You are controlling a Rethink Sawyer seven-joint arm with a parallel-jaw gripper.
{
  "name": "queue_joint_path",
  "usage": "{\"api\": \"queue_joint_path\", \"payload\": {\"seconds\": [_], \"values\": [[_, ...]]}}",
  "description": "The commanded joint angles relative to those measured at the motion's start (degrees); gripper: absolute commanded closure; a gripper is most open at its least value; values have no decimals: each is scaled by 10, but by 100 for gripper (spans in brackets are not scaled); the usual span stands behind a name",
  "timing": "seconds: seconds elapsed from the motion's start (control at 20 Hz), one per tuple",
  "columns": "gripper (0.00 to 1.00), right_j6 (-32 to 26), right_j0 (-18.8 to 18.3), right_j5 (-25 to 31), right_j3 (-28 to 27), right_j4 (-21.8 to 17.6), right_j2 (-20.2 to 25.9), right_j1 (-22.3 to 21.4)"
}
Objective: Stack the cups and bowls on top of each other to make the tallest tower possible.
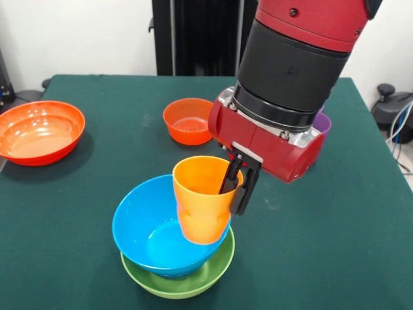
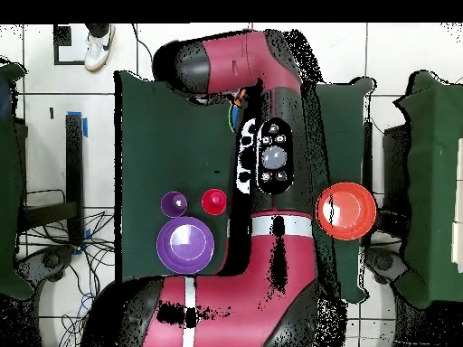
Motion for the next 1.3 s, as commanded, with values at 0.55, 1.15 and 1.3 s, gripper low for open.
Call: {"api": "queue_joint_path", "payload": {"seconds": [0.55,1.15,1.3], "values": [[100,51,19,-91,127,34,-40,-1],[100,23,16,-124,156,51,-56,-8],[100,27,18,-126,152,53,-61,-5]]}}
